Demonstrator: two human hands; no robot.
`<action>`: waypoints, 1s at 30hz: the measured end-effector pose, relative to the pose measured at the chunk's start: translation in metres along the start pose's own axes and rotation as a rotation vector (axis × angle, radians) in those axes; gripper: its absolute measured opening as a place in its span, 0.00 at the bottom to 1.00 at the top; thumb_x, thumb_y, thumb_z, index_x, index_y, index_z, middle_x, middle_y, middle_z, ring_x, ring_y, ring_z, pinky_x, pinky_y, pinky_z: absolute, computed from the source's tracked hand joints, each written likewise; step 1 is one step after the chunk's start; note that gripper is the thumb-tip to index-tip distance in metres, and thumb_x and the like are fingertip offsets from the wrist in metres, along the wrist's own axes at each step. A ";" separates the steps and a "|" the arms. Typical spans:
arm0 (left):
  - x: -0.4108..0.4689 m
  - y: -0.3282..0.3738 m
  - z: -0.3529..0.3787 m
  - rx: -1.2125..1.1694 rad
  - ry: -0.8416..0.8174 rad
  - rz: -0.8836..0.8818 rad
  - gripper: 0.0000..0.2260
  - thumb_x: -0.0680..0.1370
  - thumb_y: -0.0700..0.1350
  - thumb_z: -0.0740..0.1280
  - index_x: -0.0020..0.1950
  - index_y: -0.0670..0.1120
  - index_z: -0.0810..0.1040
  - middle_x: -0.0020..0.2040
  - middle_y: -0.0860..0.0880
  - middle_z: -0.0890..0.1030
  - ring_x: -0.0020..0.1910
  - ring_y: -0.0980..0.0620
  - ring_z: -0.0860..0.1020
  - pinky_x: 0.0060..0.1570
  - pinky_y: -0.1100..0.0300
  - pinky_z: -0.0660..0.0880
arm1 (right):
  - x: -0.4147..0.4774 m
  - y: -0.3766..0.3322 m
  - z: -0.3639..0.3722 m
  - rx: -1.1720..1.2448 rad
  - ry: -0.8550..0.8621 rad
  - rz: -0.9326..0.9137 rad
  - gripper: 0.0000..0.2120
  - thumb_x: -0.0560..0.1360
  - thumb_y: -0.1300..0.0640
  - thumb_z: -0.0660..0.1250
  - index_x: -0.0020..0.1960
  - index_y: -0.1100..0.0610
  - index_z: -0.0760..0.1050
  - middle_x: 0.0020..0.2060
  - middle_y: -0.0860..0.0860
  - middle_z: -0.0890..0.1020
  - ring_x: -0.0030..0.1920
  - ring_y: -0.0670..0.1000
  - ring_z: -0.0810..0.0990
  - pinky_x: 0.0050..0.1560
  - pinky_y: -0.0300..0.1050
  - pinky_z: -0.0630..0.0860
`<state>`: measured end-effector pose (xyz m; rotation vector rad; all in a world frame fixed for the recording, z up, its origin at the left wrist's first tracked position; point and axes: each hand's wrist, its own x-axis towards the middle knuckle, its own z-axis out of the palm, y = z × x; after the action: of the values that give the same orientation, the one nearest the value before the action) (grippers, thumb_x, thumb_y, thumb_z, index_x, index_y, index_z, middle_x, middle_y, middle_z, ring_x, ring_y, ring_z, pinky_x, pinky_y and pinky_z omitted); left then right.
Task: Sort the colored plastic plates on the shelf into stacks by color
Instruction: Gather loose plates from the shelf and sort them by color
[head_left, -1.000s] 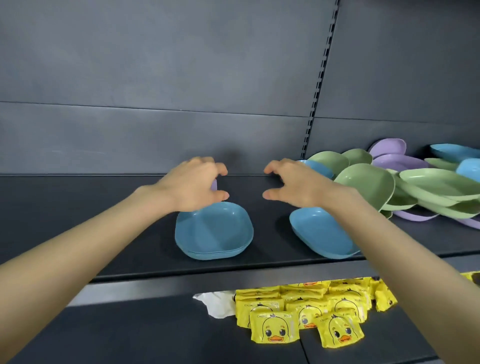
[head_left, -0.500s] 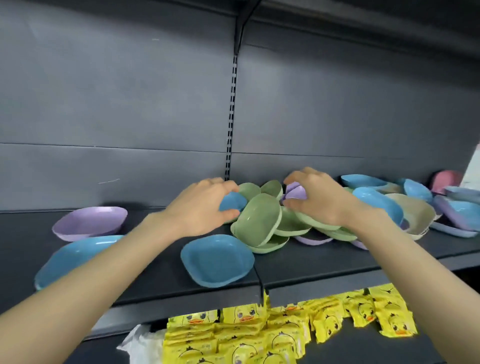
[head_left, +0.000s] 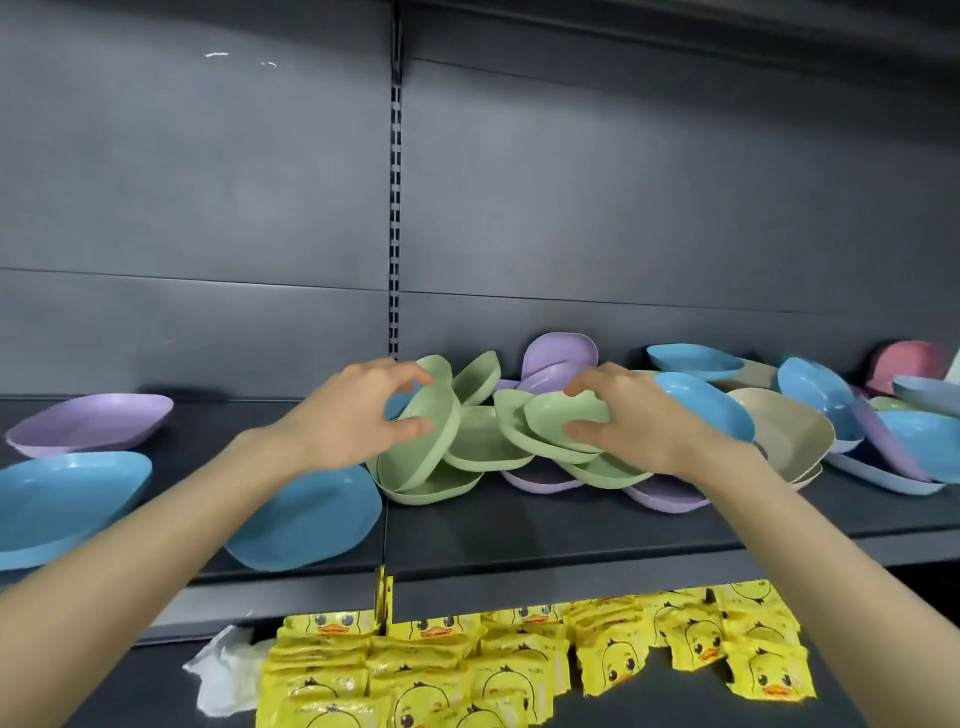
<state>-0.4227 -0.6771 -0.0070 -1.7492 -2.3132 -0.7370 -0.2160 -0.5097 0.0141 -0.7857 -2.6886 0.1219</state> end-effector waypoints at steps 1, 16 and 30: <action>0.003 -0.003 0.003 -0.026 -0.002 -0.015 0.21 0.75 0.52 0.68 0.66 0.50 0.72 0.61 0.51 0.76 0.57 0.58 0.72 0.57 0.62 0.67 | 0.005 0.004 0.004 0.002 -0.007 -0.004 0.19 0.76 0.50 0.65 0.65 0.53 0.70 0.63 0.50 0.71 0.63 0.53 0.69 0.58 0.43 0.65; 0.074 -0.071 0.034 -0.149 -0.158 -0.104 0.23 0.72 0.50 0.72 0.65 0.51 0.72 0.57 0.53 0.76 0.56 0.56 0.75 0.56 0.63 0.69 | 0.114 0.020 0.056 0.128 -0.117 -0.097 0.19 0.74 0.48 0.68 0.63 0.53 0.73 0.53 0.46 0.76 0.58 0.49 0.74 0.48 0.36 0.65; 0.117 -0.084 0.063 -0.375 -0.164 -0.045 0.06 0.69 0.44 0.76 0.43 0.48 0.81 0.40 0.49 0.83 0.40 0.55 0.78 0.46 0.62 0.74 | 0.138 0.059 0.055 0.160 -0.198 -0.027 0.19 0.70 0.51 0.73 0.59 0.54 0.75 0.50 0.46 0.78 0.53 0.47 0.77 0.54 0.37 0.70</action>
<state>-0.5264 -0.5638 -0.0387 -1.9780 -2.4509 -1.1393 -0.3141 -0.3846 -0.0077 -0.7224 -2.8281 0.4242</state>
